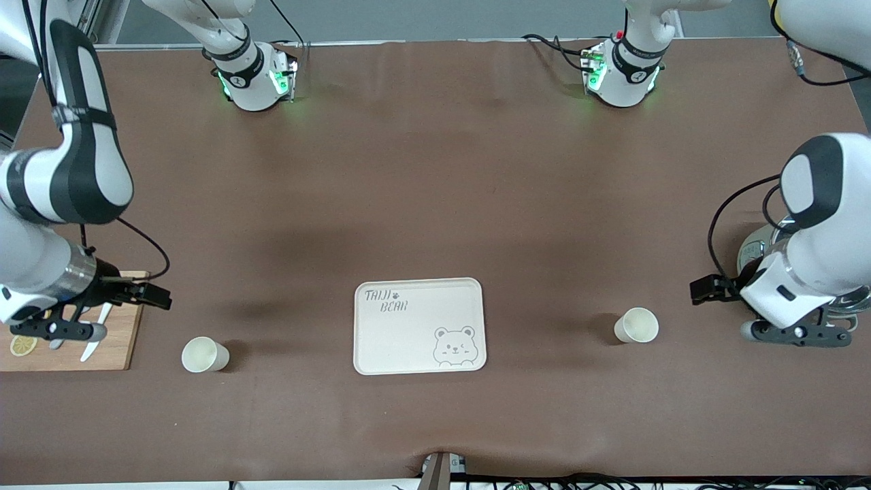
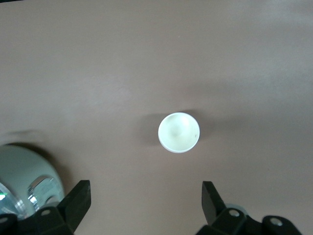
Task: Place white IKEA cup upright on tray with both arms
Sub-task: 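Lower the right gripper and the left gripper around the white cups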
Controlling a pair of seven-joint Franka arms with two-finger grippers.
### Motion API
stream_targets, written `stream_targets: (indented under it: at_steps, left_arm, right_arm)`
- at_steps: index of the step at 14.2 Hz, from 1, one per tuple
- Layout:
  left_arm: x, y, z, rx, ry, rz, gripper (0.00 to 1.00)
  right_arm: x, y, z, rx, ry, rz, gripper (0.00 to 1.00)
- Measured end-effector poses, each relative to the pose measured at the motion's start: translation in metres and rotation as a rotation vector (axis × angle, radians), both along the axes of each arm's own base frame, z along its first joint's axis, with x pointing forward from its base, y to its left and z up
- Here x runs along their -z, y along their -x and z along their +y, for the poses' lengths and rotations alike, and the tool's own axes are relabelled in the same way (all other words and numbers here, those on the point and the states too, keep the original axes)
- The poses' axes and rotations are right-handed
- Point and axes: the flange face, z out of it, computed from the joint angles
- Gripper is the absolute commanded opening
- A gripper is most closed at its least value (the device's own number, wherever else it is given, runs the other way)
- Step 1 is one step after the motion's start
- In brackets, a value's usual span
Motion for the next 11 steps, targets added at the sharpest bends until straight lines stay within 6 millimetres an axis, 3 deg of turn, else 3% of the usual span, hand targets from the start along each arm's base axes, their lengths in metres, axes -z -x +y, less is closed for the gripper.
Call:
stream_targets:
  at_steps: [6, 11]
  left_arm:
    - [0.076, -0.024, -0.012, 0.011, 0.015, -0.015, 1.00]
    - [0.139, -0.027, -0.029, 0.032, 0.014, 0.037, 1.00]
  right_arm:
    - [0.081, -0.030, -0.026, -0.008, -0.011, -0.047, 1.00]
    - [0.107, -0.040, -0.039, 0.004, 0.000, -0.050, 1.00]
